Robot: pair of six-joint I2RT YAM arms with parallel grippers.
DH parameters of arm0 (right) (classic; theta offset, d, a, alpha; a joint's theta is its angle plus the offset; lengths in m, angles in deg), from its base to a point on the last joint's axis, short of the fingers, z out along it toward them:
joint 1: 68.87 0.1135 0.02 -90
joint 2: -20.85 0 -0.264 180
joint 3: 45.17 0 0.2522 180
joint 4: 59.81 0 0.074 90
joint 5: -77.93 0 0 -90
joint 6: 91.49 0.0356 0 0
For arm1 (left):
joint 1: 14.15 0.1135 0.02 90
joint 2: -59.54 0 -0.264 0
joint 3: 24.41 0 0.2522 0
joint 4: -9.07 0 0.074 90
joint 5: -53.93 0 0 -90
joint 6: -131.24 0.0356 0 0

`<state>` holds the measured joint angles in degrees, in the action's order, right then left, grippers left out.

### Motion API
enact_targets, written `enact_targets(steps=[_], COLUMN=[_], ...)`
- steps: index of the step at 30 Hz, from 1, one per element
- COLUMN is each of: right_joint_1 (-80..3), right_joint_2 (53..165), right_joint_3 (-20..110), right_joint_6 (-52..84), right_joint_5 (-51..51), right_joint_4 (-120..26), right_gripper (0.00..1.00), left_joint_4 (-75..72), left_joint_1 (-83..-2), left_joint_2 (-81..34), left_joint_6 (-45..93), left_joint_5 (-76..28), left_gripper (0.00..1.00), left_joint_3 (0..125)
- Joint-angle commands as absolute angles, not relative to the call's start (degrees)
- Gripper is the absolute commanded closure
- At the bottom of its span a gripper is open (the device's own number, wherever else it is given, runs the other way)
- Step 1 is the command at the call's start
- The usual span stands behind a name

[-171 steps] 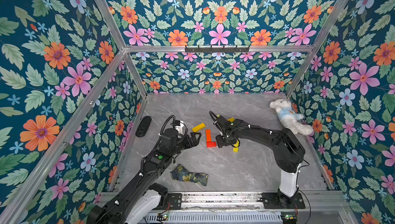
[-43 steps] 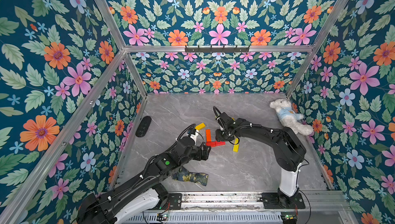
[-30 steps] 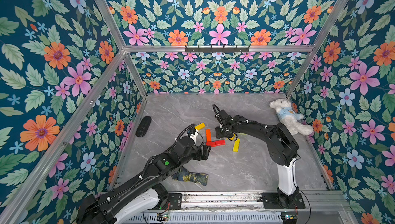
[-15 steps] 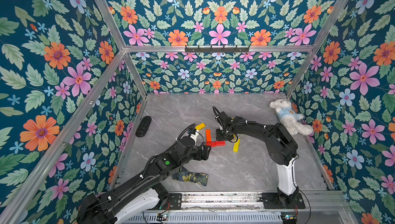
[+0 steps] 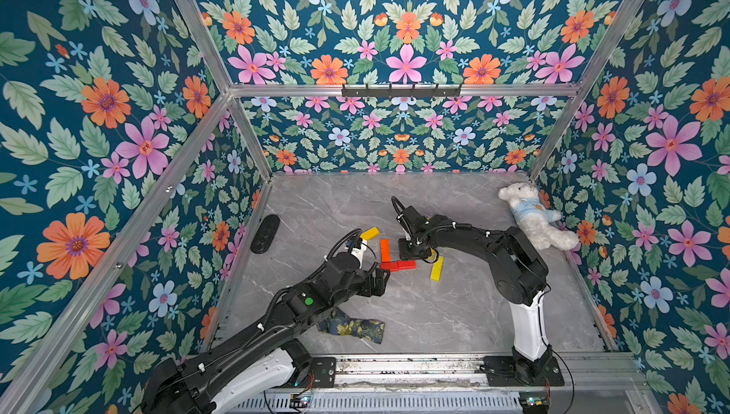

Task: Assemble the letter h with building blocks
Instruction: Assemble the building block at the center of the board.

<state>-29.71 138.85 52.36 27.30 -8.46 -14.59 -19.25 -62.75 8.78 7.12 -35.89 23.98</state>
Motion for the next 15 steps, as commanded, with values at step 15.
enact_targets(steps=[15], right_joint_1=[-29.23], right_joint_2=[139.24], right_joint_3=[52.61], right_joint_6=[26.98], right_joint_5=[-9.36], right_joint_4=[-13.70], right_gripper=[0.53], left_joint_4=[-18.95], left_joint_1=[-62.79], left_joint_2=[8.86], left_joint_6=[6.97], left_joint_5=[-36.97], left_gripper=[0.01], left_joint_3=[23.72])
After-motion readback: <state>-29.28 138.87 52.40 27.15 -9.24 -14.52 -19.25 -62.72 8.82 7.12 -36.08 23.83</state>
